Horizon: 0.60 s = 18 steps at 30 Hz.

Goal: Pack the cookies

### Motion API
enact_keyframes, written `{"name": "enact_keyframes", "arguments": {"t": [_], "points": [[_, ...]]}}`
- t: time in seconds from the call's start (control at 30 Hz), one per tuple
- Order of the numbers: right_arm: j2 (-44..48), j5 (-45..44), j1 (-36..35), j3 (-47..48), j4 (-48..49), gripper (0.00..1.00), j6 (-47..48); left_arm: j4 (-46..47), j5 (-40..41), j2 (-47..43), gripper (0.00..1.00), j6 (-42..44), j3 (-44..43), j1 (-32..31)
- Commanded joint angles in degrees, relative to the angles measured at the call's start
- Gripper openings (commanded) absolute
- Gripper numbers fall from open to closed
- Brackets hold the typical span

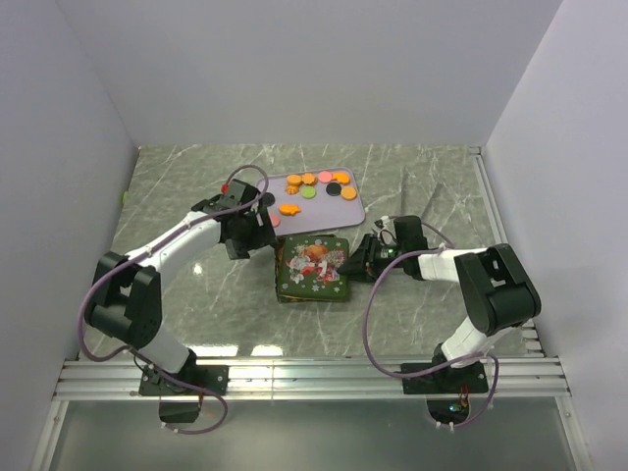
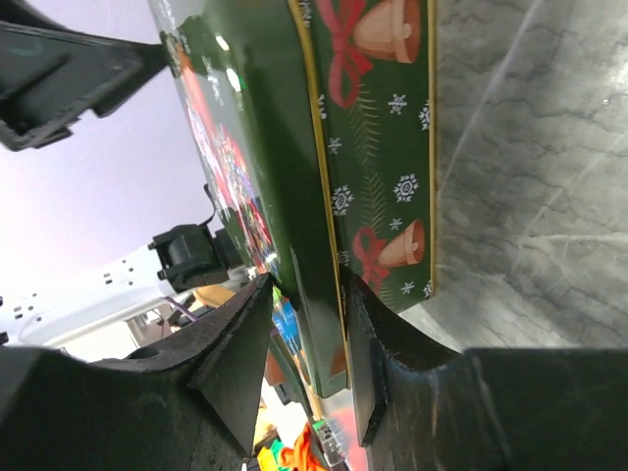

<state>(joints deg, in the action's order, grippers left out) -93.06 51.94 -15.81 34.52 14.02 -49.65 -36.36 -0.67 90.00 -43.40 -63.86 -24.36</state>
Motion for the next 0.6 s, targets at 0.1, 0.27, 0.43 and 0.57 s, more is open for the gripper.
{"name": "enact_keyframes", "arguments": {"t": [0.1, 0.27, 0.43, 0.57], "points": [[-1.69, -1.4, -1.15, 3.27, -0.13, 0.42, 0.95, -0.74, 1.64, -4.65, 0.82, -1.16, -1.01, 0.8], [-3.27, -2.02, -1.67, 5.99, -2.59, 0.42, 2.8, 2.78, -2.22, -6.41, 0.82, -0.55, 1.71, 0.98], [-4.41, -3.34, -2.29, 8.36, -5.84, 0.45, 4.56, 4.89, -5.4, -5.71, 0.81, -0.11, 3.56, 1.07], [-5.82, -4.13, -2.73, 10.82, -7.95, 0.46, 5.61, 7.35, -7.33, -6.06, 0.82, -0.2, 6.11, 0.98]]}}
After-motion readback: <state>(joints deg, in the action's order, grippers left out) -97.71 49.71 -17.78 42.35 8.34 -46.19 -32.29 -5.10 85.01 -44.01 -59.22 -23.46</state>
